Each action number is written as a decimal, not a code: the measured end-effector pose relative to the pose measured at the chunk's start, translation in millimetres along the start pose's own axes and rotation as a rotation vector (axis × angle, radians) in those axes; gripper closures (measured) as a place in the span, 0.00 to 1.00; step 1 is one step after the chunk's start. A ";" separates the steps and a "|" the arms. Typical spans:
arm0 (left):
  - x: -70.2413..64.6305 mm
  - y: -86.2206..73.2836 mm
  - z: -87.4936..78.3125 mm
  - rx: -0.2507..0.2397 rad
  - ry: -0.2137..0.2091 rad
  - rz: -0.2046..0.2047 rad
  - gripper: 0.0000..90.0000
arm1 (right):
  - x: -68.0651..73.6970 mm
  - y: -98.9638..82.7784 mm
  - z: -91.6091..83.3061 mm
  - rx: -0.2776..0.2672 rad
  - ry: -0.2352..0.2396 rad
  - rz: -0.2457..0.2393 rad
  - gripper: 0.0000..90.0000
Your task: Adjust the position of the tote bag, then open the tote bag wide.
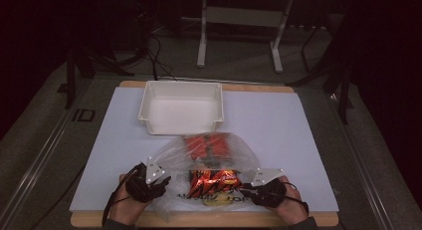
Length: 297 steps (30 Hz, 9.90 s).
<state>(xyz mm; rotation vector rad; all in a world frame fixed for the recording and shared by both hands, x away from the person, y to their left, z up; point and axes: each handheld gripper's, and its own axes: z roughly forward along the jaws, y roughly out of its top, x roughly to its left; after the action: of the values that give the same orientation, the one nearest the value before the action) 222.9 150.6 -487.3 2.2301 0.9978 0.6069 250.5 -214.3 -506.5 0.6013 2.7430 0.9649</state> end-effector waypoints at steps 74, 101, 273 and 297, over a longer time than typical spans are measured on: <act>6.0 5.9 8.3 0.015 -0.005 0.039 0.65 | -21.8 20.7 7.7 -0.014 -0.188 0.078 0.76; 42.8 58.5 54.7 0.042 0.217 -0.027 0.71 | -77.8 56.8 26.9 -0.056 -0.344 0.193 0.69; -36.9 3.1 18.7 -0.046 -0.298 -0.021 0.81 | -27.9 6.8 20.0 -0.159 -0.105 0.133 0.81; -14.1 20.7 -11.6 -0.163 -0.293 -0.052 0.99 | -21.4 11.5 19.9 -0.164 -0.082 0.095 0.73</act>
<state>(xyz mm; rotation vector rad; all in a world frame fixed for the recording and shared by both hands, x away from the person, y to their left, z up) 217.4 132.7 -466.9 2.0681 0.8237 0.3140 279.3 -204.1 -514.2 0.7310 2.5527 1.1456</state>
